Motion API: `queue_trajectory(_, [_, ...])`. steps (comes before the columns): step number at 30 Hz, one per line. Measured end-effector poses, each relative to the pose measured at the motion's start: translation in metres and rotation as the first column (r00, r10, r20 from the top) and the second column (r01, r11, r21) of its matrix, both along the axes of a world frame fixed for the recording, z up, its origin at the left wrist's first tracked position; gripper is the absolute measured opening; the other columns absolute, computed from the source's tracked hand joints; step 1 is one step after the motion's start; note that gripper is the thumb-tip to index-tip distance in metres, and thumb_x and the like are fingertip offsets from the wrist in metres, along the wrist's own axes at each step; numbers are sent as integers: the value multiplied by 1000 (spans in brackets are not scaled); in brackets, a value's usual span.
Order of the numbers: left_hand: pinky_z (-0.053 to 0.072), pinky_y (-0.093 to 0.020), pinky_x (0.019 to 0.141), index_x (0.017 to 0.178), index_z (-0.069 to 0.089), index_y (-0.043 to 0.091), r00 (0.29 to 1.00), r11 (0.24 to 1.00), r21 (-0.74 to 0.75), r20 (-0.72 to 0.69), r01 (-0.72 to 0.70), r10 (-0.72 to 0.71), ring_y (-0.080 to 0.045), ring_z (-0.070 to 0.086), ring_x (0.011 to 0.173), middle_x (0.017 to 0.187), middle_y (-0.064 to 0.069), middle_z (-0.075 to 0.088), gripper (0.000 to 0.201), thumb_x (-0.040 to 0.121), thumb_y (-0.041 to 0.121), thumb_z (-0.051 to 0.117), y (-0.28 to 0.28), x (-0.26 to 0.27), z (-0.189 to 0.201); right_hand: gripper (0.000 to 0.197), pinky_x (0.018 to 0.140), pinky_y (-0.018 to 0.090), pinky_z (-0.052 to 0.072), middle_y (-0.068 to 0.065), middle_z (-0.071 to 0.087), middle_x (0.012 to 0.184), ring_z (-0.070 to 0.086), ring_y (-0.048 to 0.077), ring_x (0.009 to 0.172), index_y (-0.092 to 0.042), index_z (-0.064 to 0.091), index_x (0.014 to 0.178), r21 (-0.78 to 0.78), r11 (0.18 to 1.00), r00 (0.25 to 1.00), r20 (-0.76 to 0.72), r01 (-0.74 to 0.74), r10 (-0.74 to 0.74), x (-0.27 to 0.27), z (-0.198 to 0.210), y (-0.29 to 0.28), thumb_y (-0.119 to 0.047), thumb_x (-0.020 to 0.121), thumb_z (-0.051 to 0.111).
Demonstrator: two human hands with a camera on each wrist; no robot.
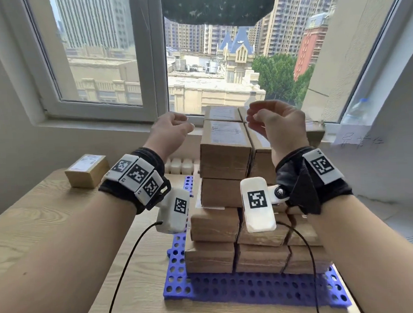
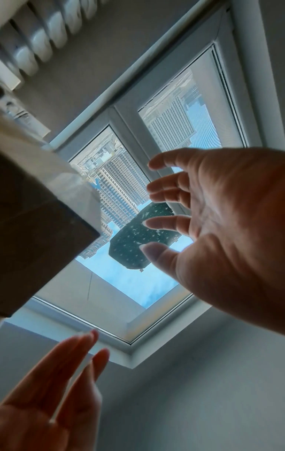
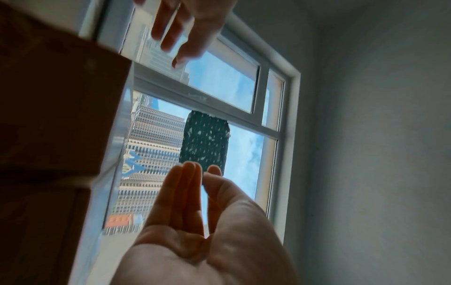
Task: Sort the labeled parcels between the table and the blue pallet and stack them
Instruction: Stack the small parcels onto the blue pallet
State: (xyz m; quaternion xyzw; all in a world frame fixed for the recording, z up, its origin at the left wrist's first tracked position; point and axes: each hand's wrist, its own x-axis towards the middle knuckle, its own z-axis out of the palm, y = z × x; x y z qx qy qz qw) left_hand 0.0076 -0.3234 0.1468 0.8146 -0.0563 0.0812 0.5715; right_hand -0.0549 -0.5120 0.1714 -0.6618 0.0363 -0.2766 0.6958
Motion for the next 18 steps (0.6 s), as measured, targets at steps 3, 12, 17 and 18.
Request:
queue_trajectory(3, [41, -27, 88, 119, 60, 18, 1000, 999, -32, -2, -19, 19, -15, 53, 109, 120, -2, 58, 28, 92, 25, 60, 28, -3, -3, 28, 81, 33, 59, 9, 69, 79, 66, 20, 76, -8, 69, 76, -15, 990, 990, 10, -142, 142, 3, -5, 46, 11, 84, 50])
queue_trajectory(12, [43, -21, 75, 107, 65, 18, 992, 993, -29, -52, -117, 116, -13, 58, 102, 110, 0, 65, 18, 90, 21, 60, 126, -15, -48, 29, 79, 31, 58, 10, 70, 78, 66, 19, 75, -9, 69, 75, -72, 939, 933, -162, -336, 321, 26, -64, 166, 10, 86, 50])
queue_trajectory(17, [43, -25, 82, 99, 65, 21, 974, 983, -8, -142, -182, 179, -14, 58, 101, 102, 3, 65, 11, 89, 20, 61, 172, -17, -86, 29, 76, 31, 57, 9, 68, 75, 64, 18, 71, -5, 69, 77, -53, 923, 890, -292, -382, 351, 41, -106, 210, 12, 84, 46])
queue_trajectory(18, [43, -26, 84, 100, 66, 19, 969, 981, -10, -159, -195, 191, -15, 58, 101, 101, 3, 65, 12, 89, 19, 61, 180, -15, -92, 29, 77, 32, 57, 9, 68, 74, 63, 18, 70, -5, 69, 77, -50, 921, 882, -313, -386, 353, 45, -114, 217, 12, 83, 46])
